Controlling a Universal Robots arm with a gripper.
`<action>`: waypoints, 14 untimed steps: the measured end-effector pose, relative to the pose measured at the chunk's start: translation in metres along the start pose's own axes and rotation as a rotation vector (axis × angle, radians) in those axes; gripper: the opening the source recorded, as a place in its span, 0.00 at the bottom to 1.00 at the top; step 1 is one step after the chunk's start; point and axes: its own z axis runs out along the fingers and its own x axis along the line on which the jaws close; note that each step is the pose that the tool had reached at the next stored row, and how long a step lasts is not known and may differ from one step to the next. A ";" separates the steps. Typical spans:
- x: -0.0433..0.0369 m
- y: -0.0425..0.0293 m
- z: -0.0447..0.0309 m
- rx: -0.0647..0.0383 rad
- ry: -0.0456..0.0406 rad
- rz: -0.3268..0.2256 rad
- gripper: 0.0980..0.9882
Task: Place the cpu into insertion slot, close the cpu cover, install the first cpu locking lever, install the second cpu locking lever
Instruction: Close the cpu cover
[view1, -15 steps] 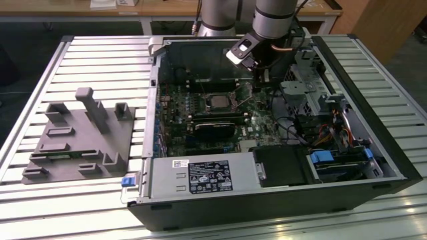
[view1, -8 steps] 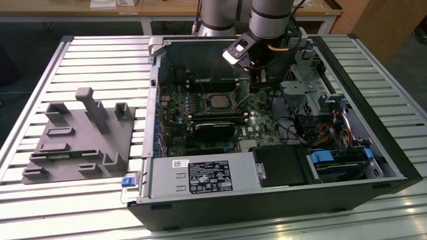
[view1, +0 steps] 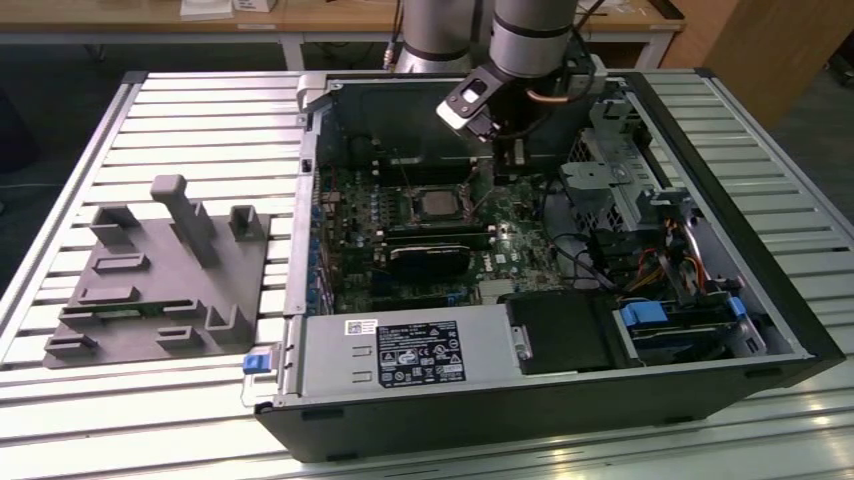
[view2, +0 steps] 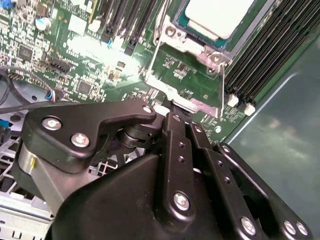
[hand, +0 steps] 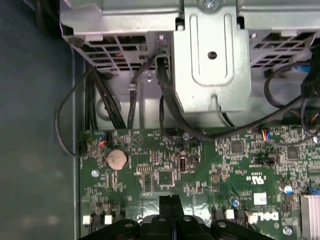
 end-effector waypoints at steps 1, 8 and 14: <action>-0.0001 -0.0017 -0.0001 0.000 0.0001 0.000 0.01; -0.0009 -0.0161 -0.0006 0.000 0.0007 0.000 0.01; -0.0016 -0.0295 -0.0011 0.000 0.0008 0.000 0.01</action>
